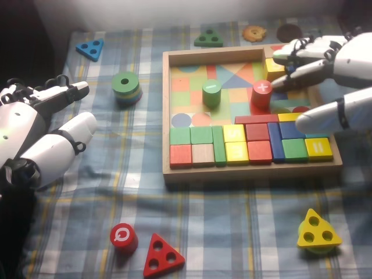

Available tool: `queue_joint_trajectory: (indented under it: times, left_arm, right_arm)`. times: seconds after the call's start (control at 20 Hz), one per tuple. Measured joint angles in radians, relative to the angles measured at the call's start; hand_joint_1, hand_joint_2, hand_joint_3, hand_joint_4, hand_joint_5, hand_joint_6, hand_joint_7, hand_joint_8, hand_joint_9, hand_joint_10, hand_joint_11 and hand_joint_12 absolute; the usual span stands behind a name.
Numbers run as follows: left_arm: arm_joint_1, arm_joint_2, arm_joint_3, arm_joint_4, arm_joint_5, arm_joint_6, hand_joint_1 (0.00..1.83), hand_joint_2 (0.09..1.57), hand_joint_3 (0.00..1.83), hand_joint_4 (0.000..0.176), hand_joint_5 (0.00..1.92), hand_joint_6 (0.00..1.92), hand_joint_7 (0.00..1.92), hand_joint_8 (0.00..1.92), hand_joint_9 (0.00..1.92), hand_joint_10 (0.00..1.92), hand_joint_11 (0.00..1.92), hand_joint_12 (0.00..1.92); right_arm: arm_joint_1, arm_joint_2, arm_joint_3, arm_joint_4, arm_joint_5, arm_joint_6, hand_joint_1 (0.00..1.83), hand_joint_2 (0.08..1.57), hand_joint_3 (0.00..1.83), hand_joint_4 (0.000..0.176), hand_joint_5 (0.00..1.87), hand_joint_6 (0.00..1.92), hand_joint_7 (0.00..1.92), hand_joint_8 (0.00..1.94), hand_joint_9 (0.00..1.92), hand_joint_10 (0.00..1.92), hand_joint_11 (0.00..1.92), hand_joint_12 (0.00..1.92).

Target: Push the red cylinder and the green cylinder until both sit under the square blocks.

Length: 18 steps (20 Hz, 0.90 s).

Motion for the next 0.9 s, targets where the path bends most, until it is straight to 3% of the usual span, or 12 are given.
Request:
queue_joint_trajectory:
  times: [0.05,0.15,0.2,0.45,0.5,0.55,0.65,0.75,0.8,0.85,0.9]
  left_arm:
    - [0.000,0.000,0.000,-0.002,0.001,0.000,0.01,1.43,0.00,0.026,0.49,0.00,0.51,0.00,0.53,0.00,0.00,1.11]
    - [0.000,0.001,0.000,-0.001,0.001,0.000,0.04,1.43,0.00,0.022,0.50,0.01,0.53,0.01,0.56,0.01,0.00,1.15]
    - [0.000,0.001,-0.003,-0.004,0.001,0.000,0.01,1.42,0.00,0.021,0.50,0.00,0.52,0.00,0.56,0.01,0.00,1.15]
    - [0.000,0.001,-0.004,-0.007,0.003,0.000,0.04,1.43,0.00,0.018,0.50,0.00,0.52,0.00,0.57,0.01,0.00,1.15]
    - [0.000,0.001,-0.004,-0.008,0.003,0.000,0.03,1.43,0.00,0.021,0.49,0.00,0.52,0.00,0.56,0.00,0.00,1.14]
    - [0.000,0.001,-0.004,-0.006,0.003,0.000,0.05,1.44,0.00,0.005,0.50,0.00,0.52,0.00,0.57,0.00,0.00,1.14]
    - [0.000,0.000,-0.004,-0.008,0.003,0.000,0.08,1.43,0.00,0.012,0.51,0.00,0.53,0.00,0.57,0.01,0.00,1.17]
    - [0.000,0.001,-0.004,-0.009,0.003,0.000,0.07,1.43,0.00,0.018,0.49,0.00,0.52,0.00,0.57,0.00,0.00,1.18]
    - [0.000,0.001,-0.004,-0.009,0.003,0.000,0.07,1.43,0.00,0.018,0.49,0.00,0.52,0.00,0.57,0.00,0.00,1.18]
    - [0.000,0.000,-0.004,-0.006,0.003,0.000,0.04,1.42,0.00,0.016,0.50,0.00,0.53,0.00,0.58,0.01,0.00,1.20]
    - [0.000,0.000,-0.004,-0.005,0.003,0.000,0.09,1.43,0.00,0.011,0.50,0.00,0.52,0.00,0.57,0.00,0.00,1.19]
  right_arm:
    - [-0.005,0.013,-0.011,-0.009,-0.002,0.000,0.00,0.98,0.00,0.040,0.42,0.00,0.03,0.00,0.00,0.00,0.00,0.00]
    - [-0.010,0.022,-0.016,-0.004,-0.002,0.000,0.00,0.97,0.00,0.048,0.42,0.00,0.02,0.00,0.00,0.00,0.00,0.00]
    - [-0.010,0.023,-0.016,-0.002,-0.003,0.000,0.00,0.98,0.00,0.103,0.41,0.00,0.02,0.00,0.00,0.00,0.00,0.00]
    - [-0.002,0.023,-0.018,0.014,0.007,-0.005,0.00,0.96,0.00,0.126,0.41,0.01,0.01,0.00,0.00,0.00,0.00,0.00]
    - [0.006,0.023,-0.019,0.013,0.009,-0.005,0.00,0.97,0.00,0.108,0.41,0.01,0.01,0.00,0.00,0.00,0.00,0.00]
    - [0.020,0.023,-0.022,0.027,0.027,-0.013,0.00,0.97,0.00,0.107,0.41,0.01,0.01,0.00,0.00,0.00,0.00,0.00]
    - [0.023,0.023,-0.022,0.032,0.034,-0.034,0.00,0.97,0.00,0.109,0.39,0.00,0.00,0.00,0.00,0.00,0.00,0.00]
    - [0.029,0.022,-0.017,0.034,0.030,-0.055,0.00,0.98,0.00,0.038,0.41,0.01,0.03,0.01,0.00,0.00,0.00,0.00]
    - [0.029,0.019,-0.013,0.035,0.030,-0.056,0.00,0.98,0.00,0.038,0.41,0.01,0.03,0.01,0.00,0.00,0.00,0.00]
    - [0.032,0.008,0.003,0.048,0.033,-0.057,0.00,0.98,0.00,0.012,0.41,0.01,0.02,0.01,0.00,0.00,0.00,0.00]
    - [0.033,-0.002,0.014,0.053,0.031,-0.058,0.00,0.97,0.00,0.017,0.41,0.00,0.02,0.00,0.00,0.00,0.00,0.00]
